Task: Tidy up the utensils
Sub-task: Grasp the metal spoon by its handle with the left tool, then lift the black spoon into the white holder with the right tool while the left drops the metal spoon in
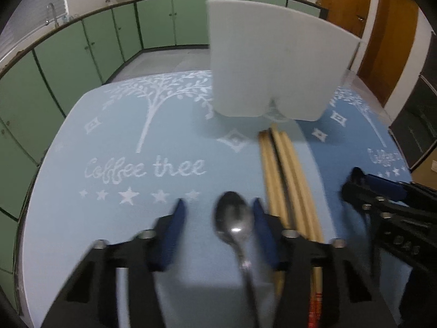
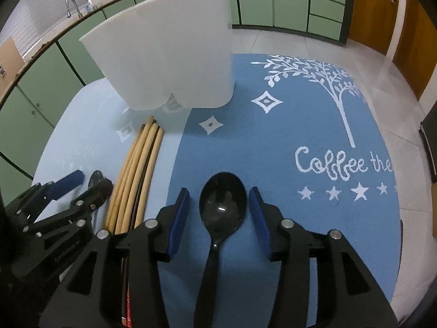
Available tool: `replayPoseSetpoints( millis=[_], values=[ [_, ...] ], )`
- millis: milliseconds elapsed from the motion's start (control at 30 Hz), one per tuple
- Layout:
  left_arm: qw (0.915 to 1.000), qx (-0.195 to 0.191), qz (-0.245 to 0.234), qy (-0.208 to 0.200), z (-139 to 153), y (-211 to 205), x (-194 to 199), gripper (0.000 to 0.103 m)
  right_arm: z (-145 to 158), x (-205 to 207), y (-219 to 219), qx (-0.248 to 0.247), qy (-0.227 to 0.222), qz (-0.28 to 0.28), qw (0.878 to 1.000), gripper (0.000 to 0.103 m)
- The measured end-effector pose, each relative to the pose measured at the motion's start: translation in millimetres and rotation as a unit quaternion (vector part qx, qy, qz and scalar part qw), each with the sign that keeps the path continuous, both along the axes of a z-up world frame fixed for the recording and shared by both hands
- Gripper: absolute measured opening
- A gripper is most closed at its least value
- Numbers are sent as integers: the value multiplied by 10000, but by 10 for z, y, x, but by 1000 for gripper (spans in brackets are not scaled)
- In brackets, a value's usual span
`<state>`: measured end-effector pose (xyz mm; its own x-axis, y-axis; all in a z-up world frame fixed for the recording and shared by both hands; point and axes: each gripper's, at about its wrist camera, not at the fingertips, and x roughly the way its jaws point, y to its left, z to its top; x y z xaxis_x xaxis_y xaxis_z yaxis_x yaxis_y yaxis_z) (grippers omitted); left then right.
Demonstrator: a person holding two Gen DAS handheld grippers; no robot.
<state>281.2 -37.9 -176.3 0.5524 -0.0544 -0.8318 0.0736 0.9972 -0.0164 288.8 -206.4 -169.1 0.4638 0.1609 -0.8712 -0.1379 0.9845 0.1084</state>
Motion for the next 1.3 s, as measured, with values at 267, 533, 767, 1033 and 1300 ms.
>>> replayPoseSetpoints(
  millis=[267, 533, 767, 1033, 1300],
  values=[
    [9998, -103, -109, -100, 26, -53, -49, 28, 13, -11, 15, 9, 35, 60, 10000, 33],
    [9881, -764, -304, -1304, 395, 166, -471, 28, 347, -449, -72, 312, -1117, 92, 9932, 33],
    [9719, -853, -488, -2139, 787, 231, -807, 28, 690, -631, -91, 319, -1945, 170, 9802, 33],
    [9584, -905, -584, -2642, 1056, 256, -897, 28, 928, -625, -170, 343, -2488, 188, 9678, 33],
    [9409, -1036, -581, -3171, 1528, 270, -738, 28, 1400, -247, -309, 702, -3139, 5, 9469, 33]
  ],
)
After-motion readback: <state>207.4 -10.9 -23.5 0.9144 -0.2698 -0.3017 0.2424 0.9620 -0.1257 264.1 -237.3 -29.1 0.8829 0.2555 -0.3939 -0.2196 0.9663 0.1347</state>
